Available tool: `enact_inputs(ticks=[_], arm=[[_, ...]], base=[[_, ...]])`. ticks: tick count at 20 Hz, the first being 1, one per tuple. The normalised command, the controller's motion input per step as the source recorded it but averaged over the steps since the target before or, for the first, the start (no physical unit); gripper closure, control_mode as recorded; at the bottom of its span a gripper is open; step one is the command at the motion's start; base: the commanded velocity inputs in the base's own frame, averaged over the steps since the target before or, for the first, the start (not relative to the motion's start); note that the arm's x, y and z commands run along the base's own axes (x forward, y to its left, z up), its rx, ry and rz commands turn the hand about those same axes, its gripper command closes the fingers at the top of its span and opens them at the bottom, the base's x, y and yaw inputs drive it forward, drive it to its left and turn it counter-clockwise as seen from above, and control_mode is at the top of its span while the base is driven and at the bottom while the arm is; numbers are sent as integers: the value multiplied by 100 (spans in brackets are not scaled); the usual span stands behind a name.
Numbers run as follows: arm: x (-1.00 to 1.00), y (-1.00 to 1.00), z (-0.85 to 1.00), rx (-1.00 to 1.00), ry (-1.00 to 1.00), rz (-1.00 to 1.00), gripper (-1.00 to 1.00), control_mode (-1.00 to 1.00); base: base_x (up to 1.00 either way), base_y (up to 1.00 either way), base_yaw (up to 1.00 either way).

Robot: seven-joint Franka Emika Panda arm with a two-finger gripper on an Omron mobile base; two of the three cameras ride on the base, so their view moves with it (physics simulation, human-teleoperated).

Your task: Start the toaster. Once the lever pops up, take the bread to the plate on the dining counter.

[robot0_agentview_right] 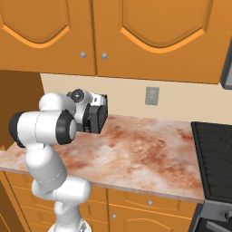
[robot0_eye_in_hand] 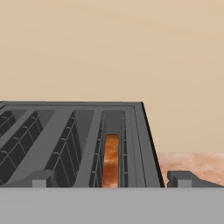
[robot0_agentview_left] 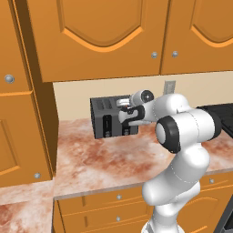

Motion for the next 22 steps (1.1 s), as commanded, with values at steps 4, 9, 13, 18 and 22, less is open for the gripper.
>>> enact_inputs(ticks=[4, 9, 13, 18, 22], arm=[[0, 0, 0, 0, 0, 0, -100, -100], [0, 0, 0, 0, 0, 0, -100, -100], [0, 0, 0, 0, 0, 0, -100, -100], [0, 0, 0, 0, 0, 0, -100, -100], [0, 0, 0, 0, 0, 0, -100, -100]], base=[[0, 0, 0], [0, 0, 0], [0, 0, 0], [0, 0, 0], [0, 0, 0]])
